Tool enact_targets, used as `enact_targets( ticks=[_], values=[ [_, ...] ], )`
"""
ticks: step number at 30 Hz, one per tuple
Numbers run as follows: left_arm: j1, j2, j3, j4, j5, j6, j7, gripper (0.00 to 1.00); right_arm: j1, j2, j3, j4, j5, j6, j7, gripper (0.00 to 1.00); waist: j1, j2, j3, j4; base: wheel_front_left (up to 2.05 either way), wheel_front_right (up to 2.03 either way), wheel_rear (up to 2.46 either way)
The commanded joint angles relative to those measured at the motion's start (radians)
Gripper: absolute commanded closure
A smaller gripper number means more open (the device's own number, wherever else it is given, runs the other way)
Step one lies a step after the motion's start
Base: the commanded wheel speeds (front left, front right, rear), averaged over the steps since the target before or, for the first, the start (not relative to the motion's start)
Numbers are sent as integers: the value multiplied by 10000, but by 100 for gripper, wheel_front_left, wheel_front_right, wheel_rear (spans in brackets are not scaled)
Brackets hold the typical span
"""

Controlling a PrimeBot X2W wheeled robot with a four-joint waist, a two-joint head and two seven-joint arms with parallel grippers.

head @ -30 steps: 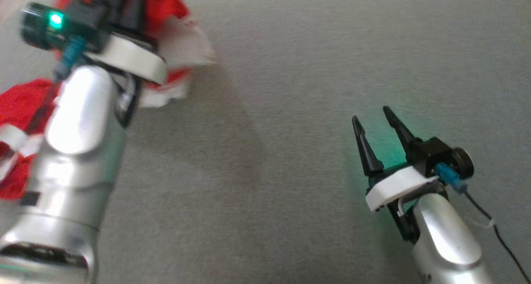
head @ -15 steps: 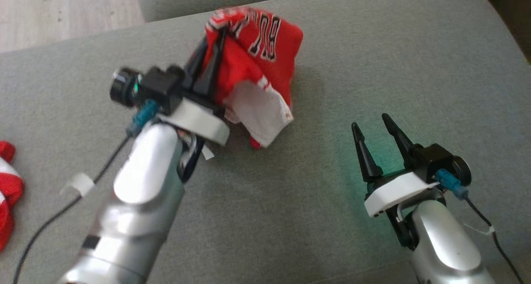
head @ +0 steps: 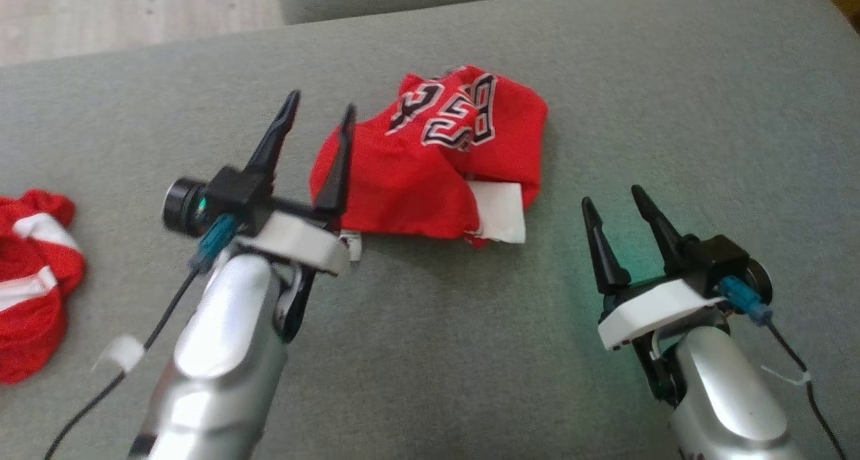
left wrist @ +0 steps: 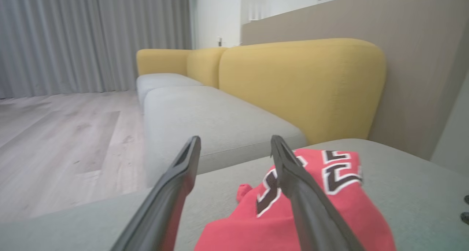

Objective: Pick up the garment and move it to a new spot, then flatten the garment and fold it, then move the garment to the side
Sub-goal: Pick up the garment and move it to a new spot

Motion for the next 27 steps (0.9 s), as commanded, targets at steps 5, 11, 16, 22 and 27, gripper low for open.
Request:
enact_targets(
  ticks=[5,11,16,22,27],
  values=[
    [1070,293,1225,-783,127,288,-49,0,71,94,-2,-460,222,-7,-28,0,0,0,-558,667,0,0,0],
    [2666,282,2037,-1207,406,355,-49,0,365,94,-153,-277,223,-7,-28,0,0,0,-1151,1076,0,0,0],
    [3839,178,2234,-1518,736,183,-49,0,798,95,-393,-148,170,-7,-28,0,0,0,-1606,1404,0,0,0],
    [4890,36,2648,-1829,848,132,-49,0,1220,95,-608,-56,112,-7,-28,0,0,0,-1889,1467,0,0,0],
    [5293,-42,2864,-1987,909,126,-49,0,1317,95,-575,5,109,-7,-28,0,0,0,-1975,1400,0,0,0]
  ],
)
